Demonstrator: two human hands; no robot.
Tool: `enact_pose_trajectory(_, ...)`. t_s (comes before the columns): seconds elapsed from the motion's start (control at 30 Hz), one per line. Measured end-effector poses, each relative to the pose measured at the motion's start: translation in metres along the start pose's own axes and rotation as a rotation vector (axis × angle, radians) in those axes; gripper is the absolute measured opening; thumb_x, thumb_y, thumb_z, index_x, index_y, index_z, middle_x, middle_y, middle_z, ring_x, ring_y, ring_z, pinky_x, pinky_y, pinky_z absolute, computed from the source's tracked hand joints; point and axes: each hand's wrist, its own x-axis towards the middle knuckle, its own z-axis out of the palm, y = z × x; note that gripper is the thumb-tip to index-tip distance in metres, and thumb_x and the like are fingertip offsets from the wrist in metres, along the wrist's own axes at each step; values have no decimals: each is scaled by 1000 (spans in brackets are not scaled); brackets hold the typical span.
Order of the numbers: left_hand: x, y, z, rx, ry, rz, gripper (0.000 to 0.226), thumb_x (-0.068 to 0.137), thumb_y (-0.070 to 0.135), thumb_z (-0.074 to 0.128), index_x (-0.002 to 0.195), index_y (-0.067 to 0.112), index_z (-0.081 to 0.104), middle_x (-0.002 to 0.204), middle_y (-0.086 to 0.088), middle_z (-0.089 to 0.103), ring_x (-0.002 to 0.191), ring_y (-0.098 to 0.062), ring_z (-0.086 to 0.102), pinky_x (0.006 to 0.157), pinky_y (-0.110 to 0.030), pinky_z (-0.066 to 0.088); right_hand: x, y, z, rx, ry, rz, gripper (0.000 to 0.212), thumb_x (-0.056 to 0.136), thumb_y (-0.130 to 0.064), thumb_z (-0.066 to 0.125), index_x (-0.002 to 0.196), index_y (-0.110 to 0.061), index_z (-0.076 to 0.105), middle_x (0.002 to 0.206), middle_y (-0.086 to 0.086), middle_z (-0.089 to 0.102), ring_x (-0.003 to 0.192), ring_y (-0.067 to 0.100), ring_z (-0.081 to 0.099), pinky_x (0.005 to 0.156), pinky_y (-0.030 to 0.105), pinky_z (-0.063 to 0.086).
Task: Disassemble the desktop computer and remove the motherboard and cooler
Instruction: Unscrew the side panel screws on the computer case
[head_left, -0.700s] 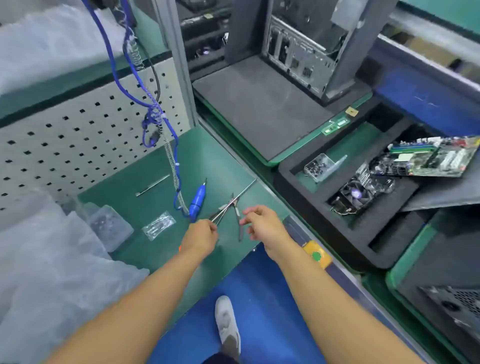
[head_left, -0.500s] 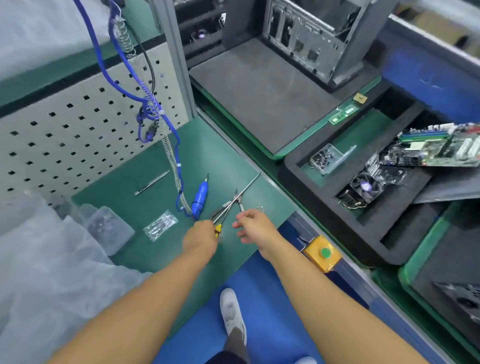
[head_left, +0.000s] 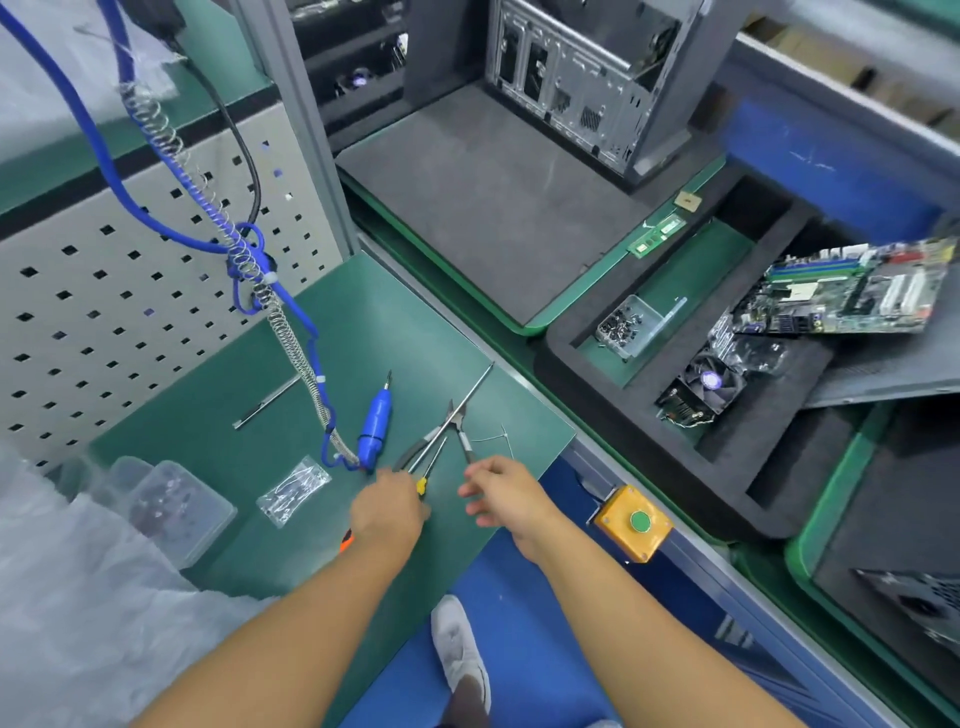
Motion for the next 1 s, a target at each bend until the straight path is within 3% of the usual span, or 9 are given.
enact_pose_trajectory(0.1, 3, -3, -15, -455, -118, -79, 18, 85, 30, 66, 89, 12, 69, 82, -5, 69, 70, -25, 70, 67, -32, 58, -2, -1, -2, 2, -2, -6, 17, 100, -15, 42, 103, -17, 59, 90, -1, 67, 70, 15, 56, 66, 25, 47)
enact_pose_trajectory(0.17, 2, -1, -26, -817, -199, -76, 12, 85, 25, 70, 84, 13, 70, 62, -3, 61, 51, -19, 63, 58, -32, 60, -3, -3, -3, -6, -1, -15, 16, 99, -17, 44, 104, -16, 60, 92, -2, 66, 74, 14, 55, 68, 26, 48)
enact_pose_trajectory(0.27, -7, 7, -46, -1129, -345, 112, 15, 91, 25, 67, 91, 11, 73, 63, -1, 59, 51, -7, 57, 67, -29, 53, -7, -10, -8, 4, -24, -38, 19, 97, -30, 54, 110, -17, 59, 101, -1, 65, 88, 14, 61, 80, 32, 54)
enact_pose_trajectory(0.4, -22, 32, -66, -1233, -416, 380, 18, 98, 19, 60, 103, 9, 74, 89, -5, 73, 82, -14, 65, 76, -29, 51, -24, -20, -32, 201, -50, -113, 28, 97, -36, 60, 120, -23, 51, 105, 7, 68, 89, 19, 70, 76, 36, 62)
enact_pose_trajectory(0.5, -37, 65, -78, -1269, -429, 467, 19, 95, 12, 65, 112, 11, 72, 89, -7, 73, 79, -16, 66, 75, -31, 53, -47, -18, -64, 200, 25, -243, 21, 104, -23, 48, 125, -18, 48, 99, 12, 66, 71, 21, 68, 66, 33, 60)
enact_pose_trajectory(0.67, -74, 145, -87, -993, -374, 634, 16, 92, 21, 70, 106, 25, 76, 89, 6, 77, 77, 1, 66, 69, -18, 50, -106, 1, -138, 81, 181, -302, 21, 106, -26, 39, 125, -23, 47, 85, -1, 68, 57, 15, 64, 57, 27, 54)
enact_pose_trajectory(0.83, -130, 234, -81, -952, -320, 819, 16, 90, 15, 72, 102, 22, 78, 80, 11, 74, 72, -2, 64, 65, -13, 49, -164, 41, -213, 259, 265, -381, 23, 106, -20, 40, 127, -23, 49, 92, 3, 65, 69, 16, 62, 66, 31, 56)
enact_pose_trajectory(0.93, -175, 290, -69, -932, -350, 912, 13, 90, 20, 72, 99, 26, 80, 91, 0, 77, 77, -5, 65, 70, -22, 54, -197, 70, -252, 377, 390, -413, 24, 104, -11, 38, 117, -25, 52, 85, 4, 59, 64, 15, 60, 55, 28, 49)
enact_pose_trajectory(1.0, -205, 326, -57, -904, -348, 954, 9, 91, 22, 71, 91, 26, 80, 86, 1, 77, 75, -6, 64, 69, -25, 54, -220, 92, -279, 425, 514, -389, 28, 98, -8, 35, 110, -26, 53, 77, 3, 58, 58, 15, 55, 50, 28, 43)
